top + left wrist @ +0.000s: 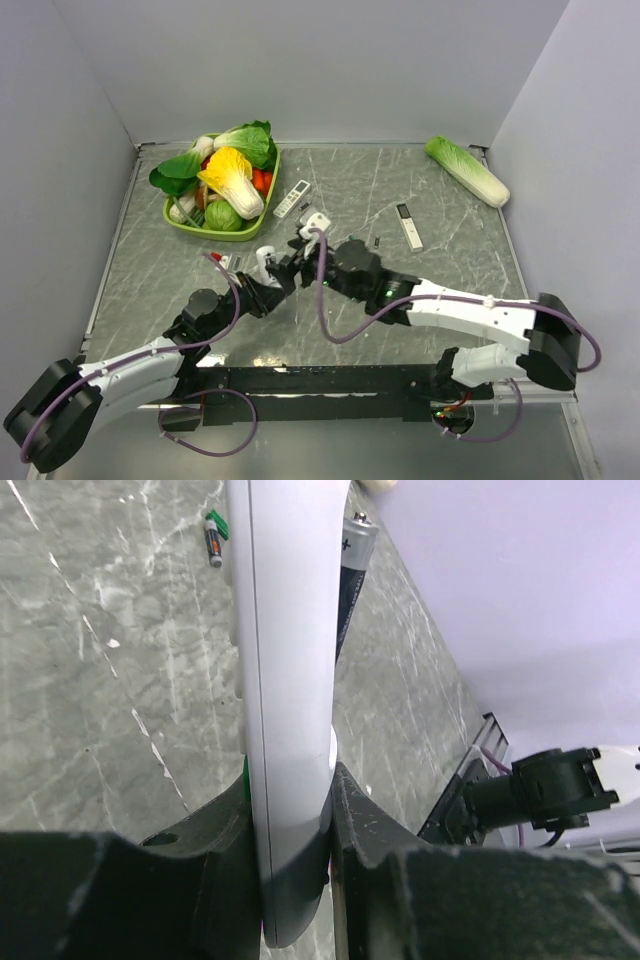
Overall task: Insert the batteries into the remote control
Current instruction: Load the battery into the remote control.
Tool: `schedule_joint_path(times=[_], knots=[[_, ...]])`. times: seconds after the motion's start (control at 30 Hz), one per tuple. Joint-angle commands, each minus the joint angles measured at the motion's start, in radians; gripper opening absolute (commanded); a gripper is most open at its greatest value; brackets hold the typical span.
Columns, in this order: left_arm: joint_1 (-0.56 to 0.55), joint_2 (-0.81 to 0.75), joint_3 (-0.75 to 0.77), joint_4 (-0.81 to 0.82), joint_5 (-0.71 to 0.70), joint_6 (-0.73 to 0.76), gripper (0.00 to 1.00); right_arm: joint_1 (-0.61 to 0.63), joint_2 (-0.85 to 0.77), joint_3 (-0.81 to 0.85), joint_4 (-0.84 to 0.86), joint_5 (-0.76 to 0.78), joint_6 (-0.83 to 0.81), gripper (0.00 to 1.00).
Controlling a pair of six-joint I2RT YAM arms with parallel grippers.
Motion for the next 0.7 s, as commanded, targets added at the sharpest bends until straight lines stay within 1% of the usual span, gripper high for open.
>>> schedule_joint_path(times=[0.0, 0.07, 0.1, 0.17, 0.2, 0.3, 0.33, 0.43, 0.5, 0.67], knots=[[-0.004, 0.015, 0.049, 0.081, 0.063, 0.009, 0.01, -0.089, -0.116, -0.001, -0.04, -0.316, -0.155, 0.8], [-0.004, 0.021, 0.055, 0.093, 0.091, 0.007, 0.01, -0.127, -0.162, -0.044, -0.035, -0.374, -0.21, 0.8], [-0.004, 0.027, 0.061, 0.098, 0.101, 0.007, 0.01, -0.132, -0.176, -0.059, -0.027, -0.432, -0.245, 0.79], [-0.002, 0.035, 0.069, 0.116, 0.137, 0.006, 0.01, -0.144, -0.213, -0.105, 0.003, -0.448, -0.281, 0.79], [-0.004, 0.044, 0.081, 0.116, 0.146, 0.004, 0.01, -0.143, -0.222, -0.118, 0.012, -0.474, -0.339, 0.79], [-0.004, 0.067, 0.105, 0.128, 0.192, -0.003, 0.01, -0.146, -0.231, -0.147, 0.016, -0.504, -0.446, 0.8], [-0.004, 0.074, 0.11, 0.134, 0.207, -0.006, 0.01, -0.146, -0.231, -0.153, 0.016, -0.504, -0.459, 0.79], [-0.004, 0.094, 0.125, 0.156, 0.247, -0.02, 0.01, -0.174, -0.233, -0.181, 0.058, -0.537, -0.476, 0.76], [-0.004, 0.101, 0.133, 0.159, 0.269, -0.023, 0.01, -0.187, -0.239, -0.19, 0.084, -0.56, -0.483, 0.7], [-0.007, 0.101, 0.145, 0.148, 0.287, -0.017, 0.01, -0.243, -0.227, -0.199, 0.101, -0.641, -0.503, 0.61]])
